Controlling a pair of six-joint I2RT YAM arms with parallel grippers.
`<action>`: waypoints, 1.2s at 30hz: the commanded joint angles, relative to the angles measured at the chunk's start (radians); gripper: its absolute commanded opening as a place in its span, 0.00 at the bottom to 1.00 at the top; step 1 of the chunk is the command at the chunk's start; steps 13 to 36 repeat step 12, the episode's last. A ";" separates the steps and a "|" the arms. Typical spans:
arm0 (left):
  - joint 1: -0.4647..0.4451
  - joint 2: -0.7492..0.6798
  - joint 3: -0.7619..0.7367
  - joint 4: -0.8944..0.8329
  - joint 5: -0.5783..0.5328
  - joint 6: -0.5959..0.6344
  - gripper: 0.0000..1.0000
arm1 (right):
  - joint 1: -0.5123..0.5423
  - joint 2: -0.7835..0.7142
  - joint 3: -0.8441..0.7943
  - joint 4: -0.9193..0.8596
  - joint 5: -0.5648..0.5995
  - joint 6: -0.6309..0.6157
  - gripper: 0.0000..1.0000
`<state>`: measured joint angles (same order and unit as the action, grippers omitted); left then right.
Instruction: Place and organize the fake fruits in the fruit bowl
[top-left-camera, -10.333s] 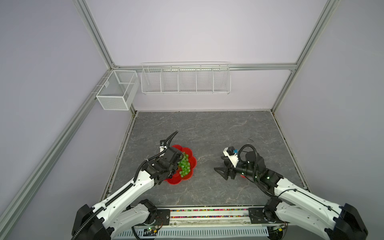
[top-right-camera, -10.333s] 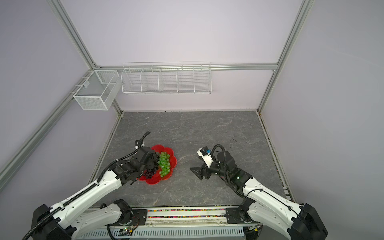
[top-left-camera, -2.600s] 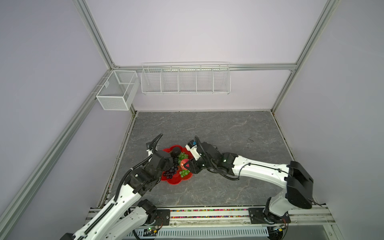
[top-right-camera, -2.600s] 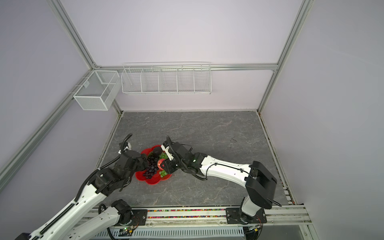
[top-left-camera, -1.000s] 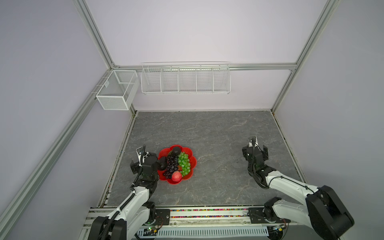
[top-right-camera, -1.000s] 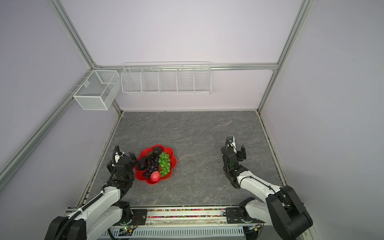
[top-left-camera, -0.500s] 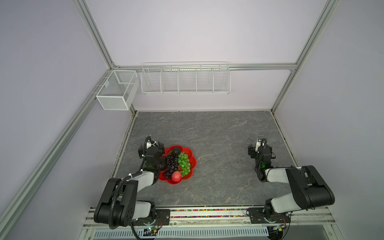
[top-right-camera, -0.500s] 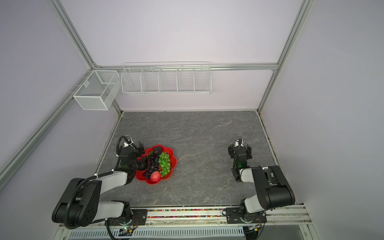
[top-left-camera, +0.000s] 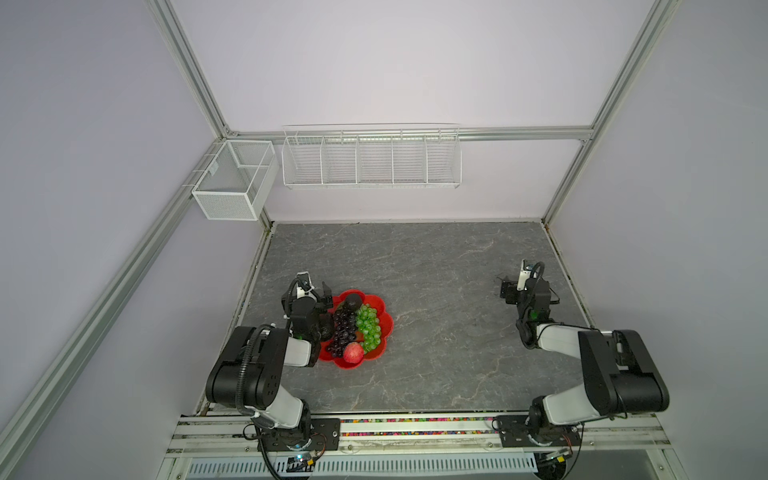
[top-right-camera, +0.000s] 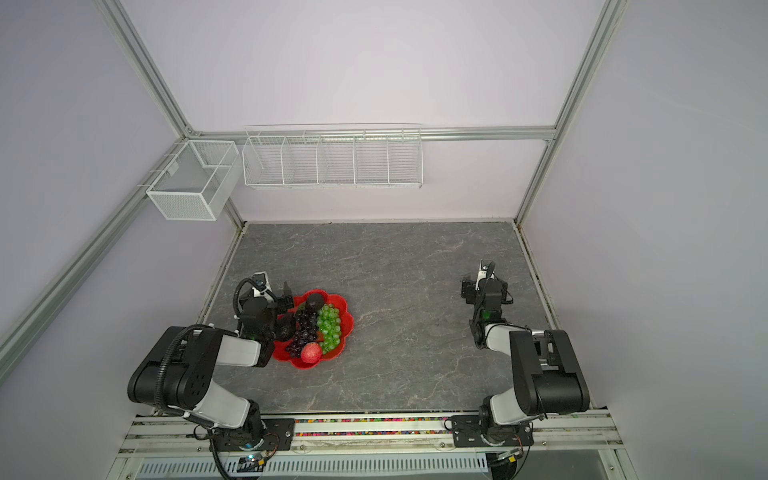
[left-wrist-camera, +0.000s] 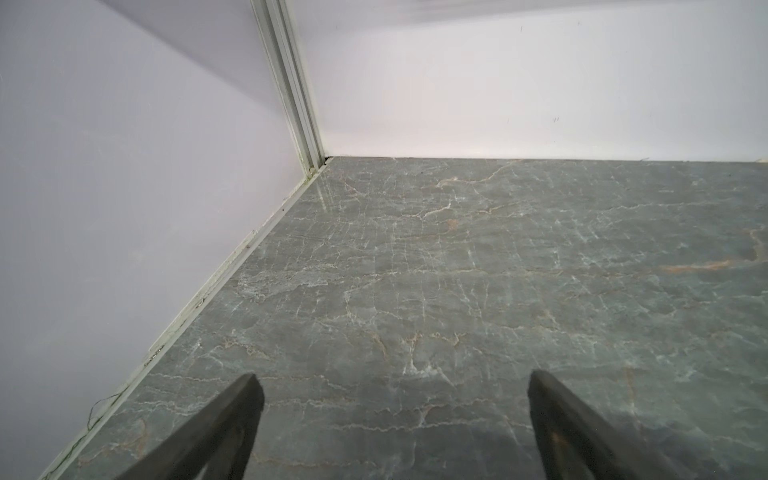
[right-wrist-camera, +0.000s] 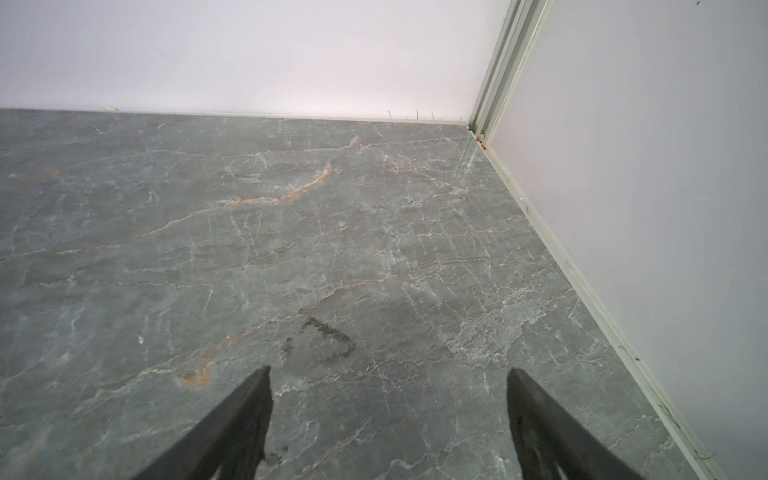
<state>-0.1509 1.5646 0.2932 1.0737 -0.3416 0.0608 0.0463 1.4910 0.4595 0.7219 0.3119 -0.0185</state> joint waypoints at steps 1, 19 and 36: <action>0.003 0.005 -0.010 0.069 0.012 0.004 0.99 | -0.002 0.008 0.001 -0.011 -0.022 0.009 0.89; 0.003 0.004 -0.009 0.066 0.014 0.003 0.99 | -0.001 0.008 0.003 -0.018 -0.028 0.008 0.89; 0.003 0.004 -0.009 0.066 0.014 0.003 0.99 | -0.001 0.008 0.003 -0.018 -0.028 0.008 0.89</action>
